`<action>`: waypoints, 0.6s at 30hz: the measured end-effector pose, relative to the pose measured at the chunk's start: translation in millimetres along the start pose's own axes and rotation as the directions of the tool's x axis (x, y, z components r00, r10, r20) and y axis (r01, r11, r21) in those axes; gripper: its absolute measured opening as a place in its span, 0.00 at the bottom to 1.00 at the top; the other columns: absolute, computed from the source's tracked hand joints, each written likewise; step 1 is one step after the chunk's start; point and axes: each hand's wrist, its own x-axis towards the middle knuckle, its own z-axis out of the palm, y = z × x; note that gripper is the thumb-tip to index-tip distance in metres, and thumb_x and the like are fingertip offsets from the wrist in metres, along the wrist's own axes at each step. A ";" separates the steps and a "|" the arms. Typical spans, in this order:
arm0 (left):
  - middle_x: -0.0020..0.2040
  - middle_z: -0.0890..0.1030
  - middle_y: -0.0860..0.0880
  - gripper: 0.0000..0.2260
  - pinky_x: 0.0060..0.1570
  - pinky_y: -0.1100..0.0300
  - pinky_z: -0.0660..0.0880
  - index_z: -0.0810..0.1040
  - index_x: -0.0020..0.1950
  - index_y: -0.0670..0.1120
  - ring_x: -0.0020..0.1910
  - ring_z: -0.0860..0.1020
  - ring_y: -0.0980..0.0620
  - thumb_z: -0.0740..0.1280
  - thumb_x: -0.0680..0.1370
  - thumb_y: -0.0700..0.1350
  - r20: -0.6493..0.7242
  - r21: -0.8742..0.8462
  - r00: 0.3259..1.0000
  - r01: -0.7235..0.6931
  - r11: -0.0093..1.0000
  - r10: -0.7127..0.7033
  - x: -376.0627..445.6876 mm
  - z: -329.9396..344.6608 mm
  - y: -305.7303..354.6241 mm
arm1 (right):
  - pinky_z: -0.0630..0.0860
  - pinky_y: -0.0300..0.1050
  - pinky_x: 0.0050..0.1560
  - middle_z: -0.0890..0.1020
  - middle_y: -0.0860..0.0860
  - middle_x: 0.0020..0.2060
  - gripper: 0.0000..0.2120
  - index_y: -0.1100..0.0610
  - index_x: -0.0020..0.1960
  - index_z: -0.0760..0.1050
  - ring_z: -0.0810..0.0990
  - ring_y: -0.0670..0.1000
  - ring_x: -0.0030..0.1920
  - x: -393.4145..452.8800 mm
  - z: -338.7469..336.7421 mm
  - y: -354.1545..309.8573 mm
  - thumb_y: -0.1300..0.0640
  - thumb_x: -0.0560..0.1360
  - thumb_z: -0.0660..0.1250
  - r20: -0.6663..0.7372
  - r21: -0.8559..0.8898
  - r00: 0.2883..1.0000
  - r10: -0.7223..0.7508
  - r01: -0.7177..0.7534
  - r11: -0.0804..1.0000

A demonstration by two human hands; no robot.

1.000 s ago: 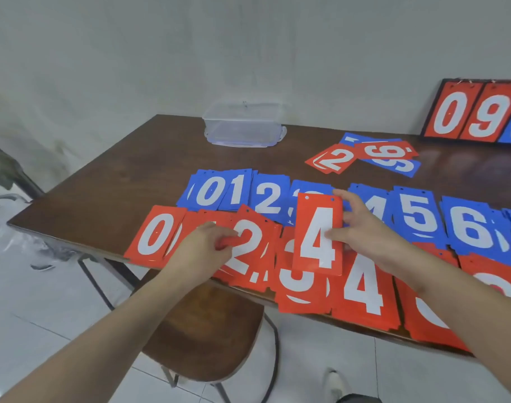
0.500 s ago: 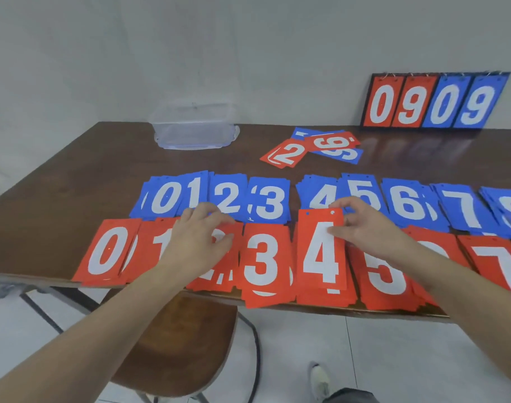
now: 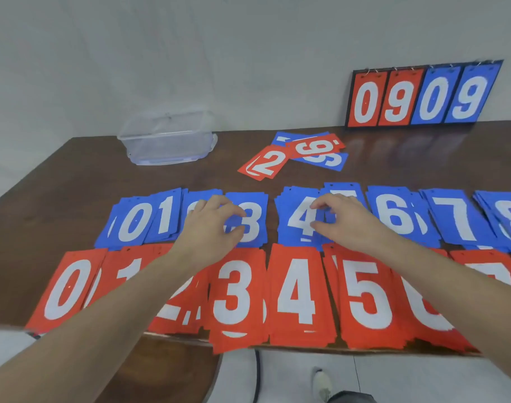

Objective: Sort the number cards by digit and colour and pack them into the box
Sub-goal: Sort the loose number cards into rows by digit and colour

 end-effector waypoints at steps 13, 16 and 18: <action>0.59 0.76 0.59 0.14 0.53 0.65 0.69 0.75 0.67 0.54 0.56 0.74 0.60 0.67 0.81 0.48 0.126 -0.250 0.974 0.216 0.944 -0.190 129.6 37.9 46.9 | 0.74 0.40 0.45 0.76 0.44 0.56 0.16 0.45 0.66 0.72 0.77 0.44 0.48 107.7 -51.2 89.1 0.51 0.80 0.68 -0.035 0.067 0.999 -0.020 0.022 0.997; 0.56 0.75 0.60 0.12 0.43 0.67 0.73 0.76 0.64 0.55 0.47 0.75 0.62 0.67 0.81 0.50 0.100 -0.261 0.958 0.287 0.922 -0.269 161.2 45.3 51.4 | 0.74 0.40 0.44 0.76 0.45 0.57 0.22 0.44 0.72 0.67 0.77 0.44 0.46 134.9 -57.2 99.1 0.50 0.80 0.67 -0.060 0.005 0.996 -0.071 0.071 0.997; 0.63 0.75 0.55 0.13 0.44 0.66 0.75 0.76 0.66 0.55 0.50 0.76 0.57 0.66 0.81 0.50 0.060 -0.196 0.954 0.299 0.934 -0.293 176.6 49.5 47.7 | 0.75 0.43 0.55 0.75 0.47 0.65 0.25 0.45 0.76 0.63 0.75 0.46 0.57 152.6 -58.9 101.5 0.49 0.81 0.65 -0.037 -0.099 0.994 -0.102 0.098 0.990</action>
